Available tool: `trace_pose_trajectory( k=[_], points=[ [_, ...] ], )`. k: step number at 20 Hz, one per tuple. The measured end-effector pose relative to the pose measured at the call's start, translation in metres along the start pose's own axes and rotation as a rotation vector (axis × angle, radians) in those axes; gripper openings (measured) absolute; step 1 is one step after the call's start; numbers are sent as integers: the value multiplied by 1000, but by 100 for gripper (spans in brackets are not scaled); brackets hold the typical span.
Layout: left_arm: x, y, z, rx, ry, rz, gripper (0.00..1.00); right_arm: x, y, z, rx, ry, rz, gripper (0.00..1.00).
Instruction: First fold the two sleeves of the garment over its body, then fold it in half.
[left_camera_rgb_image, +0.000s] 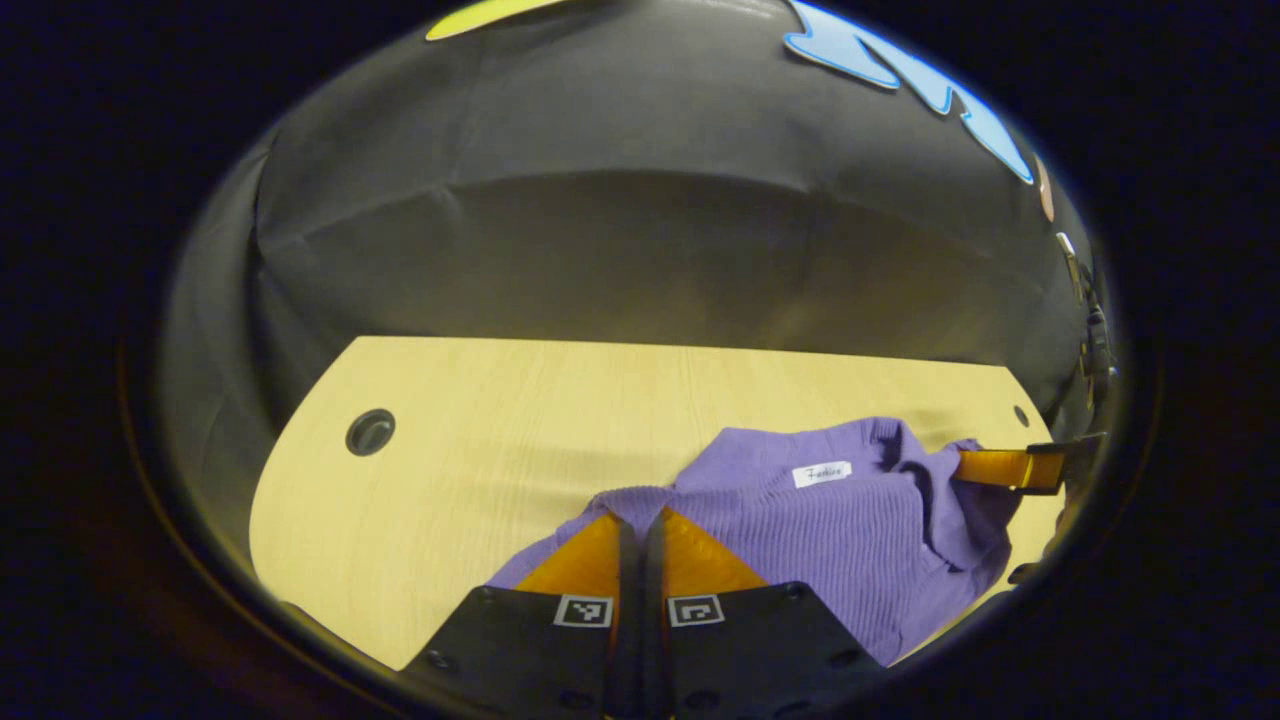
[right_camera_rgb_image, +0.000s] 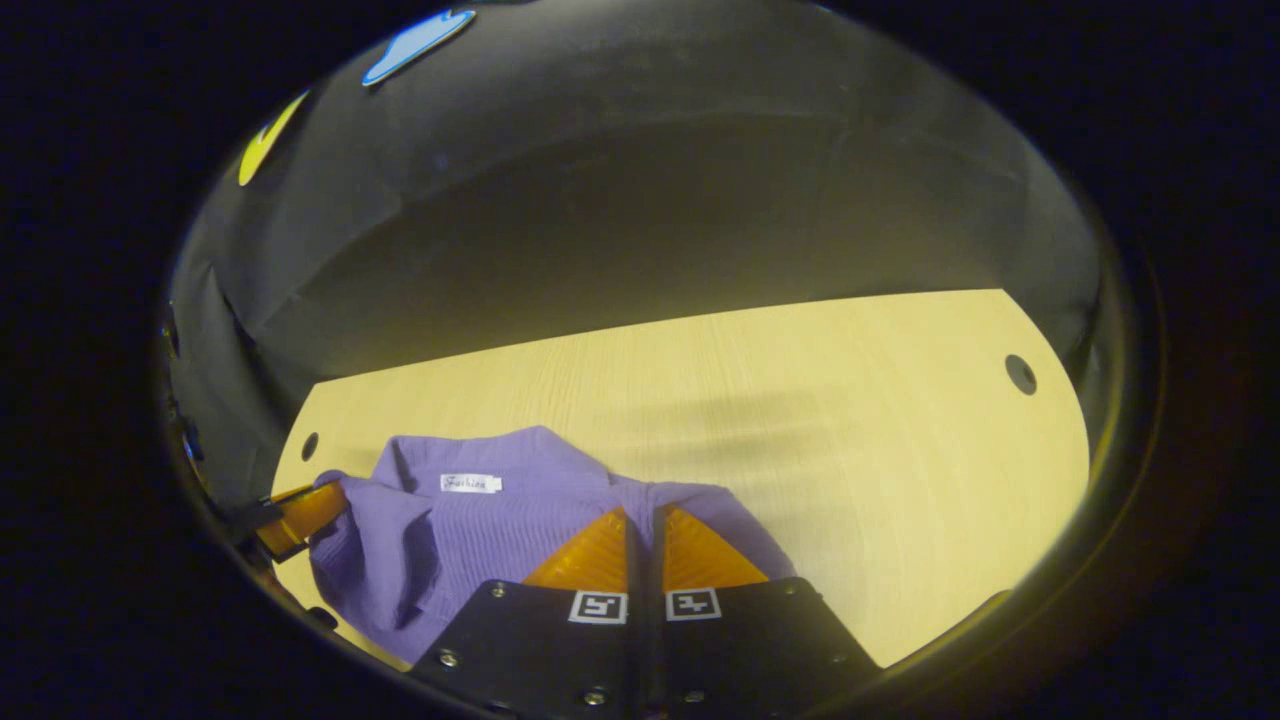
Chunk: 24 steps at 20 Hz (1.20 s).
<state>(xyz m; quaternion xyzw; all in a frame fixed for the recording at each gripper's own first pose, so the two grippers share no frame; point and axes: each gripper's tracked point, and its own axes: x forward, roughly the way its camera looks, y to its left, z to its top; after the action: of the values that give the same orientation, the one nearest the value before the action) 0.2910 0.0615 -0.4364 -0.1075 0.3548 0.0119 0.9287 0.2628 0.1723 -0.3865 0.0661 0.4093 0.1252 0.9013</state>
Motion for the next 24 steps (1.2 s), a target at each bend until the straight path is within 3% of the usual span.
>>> trace_pose_trajectory(
  k=[4, 6, 8, 10, 12, 14, 19, 24],
  points=[
    [4, -1, -6, -4, 6, 18, 7, 0, -1, -2, 21, 4, -1, 0],
    [6, -1, -7, 8, 2, 23, 12, 4, -2, -3, 29, 4, 2, 12],
    [6, -1, -7, 42, 6, 30, 22, 4, 6, -4, 51, 8, 33, 17],
    [3, -3, -4, 79, 7, 36, 35, -1, 5, -1, 42, 0, 31, 46],
    [-6, -14, 5, 68, -17, -6, 56, -7, 10, 2, 14, -18, 47, 50],
    [-22, -18, 12, 50, -38, -23, 77, -25, 14, 3, -32, -28, 40, 97],
    [-75, -25, 30, 66, -108, -30, 77, -71, 29, 20, -111, -129, 36, 99],
    [-151, -41, 58, 72, -203, -48, 77, -147, 43, 44, -119, -240, 50, 98]
  ],
)
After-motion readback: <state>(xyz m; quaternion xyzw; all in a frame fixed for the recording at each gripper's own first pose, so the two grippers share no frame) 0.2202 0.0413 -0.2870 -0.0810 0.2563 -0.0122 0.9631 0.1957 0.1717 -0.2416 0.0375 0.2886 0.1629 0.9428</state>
